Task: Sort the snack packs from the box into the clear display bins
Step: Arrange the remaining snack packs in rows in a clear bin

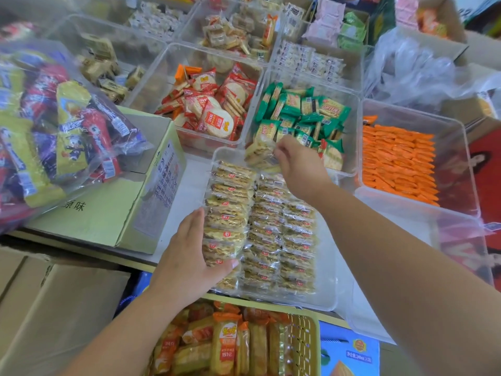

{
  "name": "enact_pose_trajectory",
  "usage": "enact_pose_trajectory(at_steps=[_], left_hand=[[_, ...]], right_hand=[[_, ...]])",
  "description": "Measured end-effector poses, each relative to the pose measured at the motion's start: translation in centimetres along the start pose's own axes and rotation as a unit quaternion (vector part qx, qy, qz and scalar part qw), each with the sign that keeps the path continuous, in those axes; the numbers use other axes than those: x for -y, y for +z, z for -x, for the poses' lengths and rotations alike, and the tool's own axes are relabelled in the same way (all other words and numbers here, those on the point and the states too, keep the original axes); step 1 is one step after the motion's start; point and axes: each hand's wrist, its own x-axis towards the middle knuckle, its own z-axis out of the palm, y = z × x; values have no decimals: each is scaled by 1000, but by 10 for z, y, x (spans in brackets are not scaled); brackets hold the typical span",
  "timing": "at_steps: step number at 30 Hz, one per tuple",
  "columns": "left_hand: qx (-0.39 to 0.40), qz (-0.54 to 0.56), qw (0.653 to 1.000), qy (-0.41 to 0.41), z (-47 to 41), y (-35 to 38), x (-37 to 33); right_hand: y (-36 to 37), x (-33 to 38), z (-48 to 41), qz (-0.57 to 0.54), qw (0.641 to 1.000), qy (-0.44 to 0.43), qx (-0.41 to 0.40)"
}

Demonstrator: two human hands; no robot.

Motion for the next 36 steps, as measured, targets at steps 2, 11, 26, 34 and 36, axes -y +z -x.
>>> enact_pose_trajectory(at_steps=[2, 11, 26, 34, 36], left_hand=[[-2, 1, 1000, -4, 0, 0, 0], [-10, -6, 1000, -15, 0, 3, 0], [-14, -2, 1000, -1, 1, 0, -2], [-12, -3, 1000, 6, 1, 1, -1], [-10, 0, 1000, 4, 1, 1, -1]], right_hand=[[-13, -12, 13, 16, 1000, 1, -19], [-57, -65, 51, 234, 970, -25, 54], [-4, -67, 15, 382, 878, 55, 282], [19, -81, -10, 302, 890, 144, 309], [27, -90, -13, 291, 891, 147, 316]])
